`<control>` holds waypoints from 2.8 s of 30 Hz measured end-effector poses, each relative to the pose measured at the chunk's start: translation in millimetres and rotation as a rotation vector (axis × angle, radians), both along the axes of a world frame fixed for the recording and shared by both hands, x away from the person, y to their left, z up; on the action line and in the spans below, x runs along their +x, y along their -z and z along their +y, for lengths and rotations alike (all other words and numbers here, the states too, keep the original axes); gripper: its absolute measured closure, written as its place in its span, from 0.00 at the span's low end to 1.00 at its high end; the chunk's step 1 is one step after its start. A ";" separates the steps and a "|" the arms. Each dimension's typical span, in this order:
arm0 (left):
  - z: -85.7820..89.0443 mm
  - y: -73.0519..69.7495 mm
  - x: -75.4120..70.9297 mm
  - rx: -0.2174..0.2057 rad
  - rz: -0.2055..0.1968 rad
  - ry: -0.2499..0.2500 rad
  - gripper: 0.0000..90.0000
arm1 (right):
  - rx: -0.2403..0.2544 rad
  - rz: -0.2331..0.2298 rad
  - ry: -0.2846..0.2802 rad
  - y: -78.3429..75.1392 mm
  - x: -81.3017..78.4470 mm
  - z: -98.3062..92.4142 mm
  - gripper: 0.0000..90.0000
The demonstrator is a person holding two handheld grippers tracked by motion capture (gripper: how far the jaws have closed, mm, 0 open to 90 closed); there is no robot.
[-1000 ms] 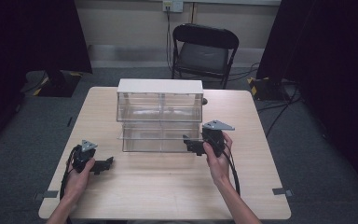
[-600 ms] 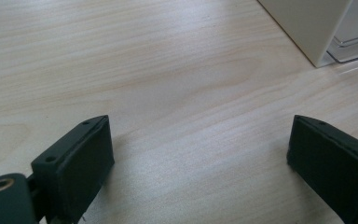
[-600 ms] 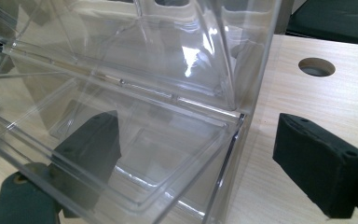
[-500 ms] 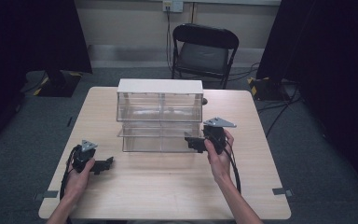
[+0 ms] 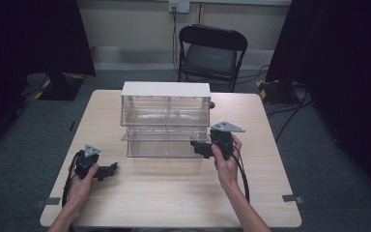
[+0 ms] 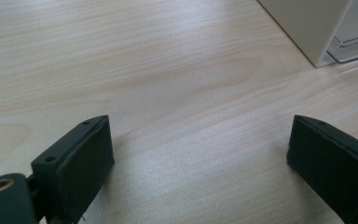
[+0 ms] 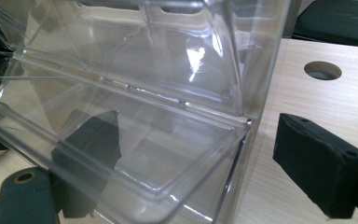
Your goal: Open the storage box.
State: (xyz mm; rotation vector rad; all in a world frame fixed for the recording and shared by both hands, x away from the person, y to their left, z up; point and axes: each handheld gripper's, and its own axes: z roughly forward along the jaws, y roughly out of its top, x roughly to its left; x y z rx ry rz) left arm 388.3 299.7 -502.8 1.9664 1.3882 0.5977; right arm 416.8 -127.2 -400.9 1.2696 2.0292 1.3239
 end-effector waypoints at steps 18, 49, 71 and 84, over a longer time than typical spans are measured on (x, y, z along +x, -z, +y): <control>0.0 0.0 0.0 0.000 0.000 0.000 0.07 | 0.045 -0.025 -0.003 -6.0 1.7 -0.8 0.15; 0.1 0.0 0.1 0.001 0.000 0.002 0.07 | 0.071 -0.050 -0.001 -10.3 0.5 -3.0 0.14; 0.0 0.0 0.0 0.000 0.000 0.000 0.07 | 0.075 -0.048 -0.002 -10.4 0.6 -3.8 0.14; 0.1 0.0 0.1 0.001 0.000 0.002 0.07 | 0.080 -0.048 -0.004 -9.8 0.7 -3.9 0.14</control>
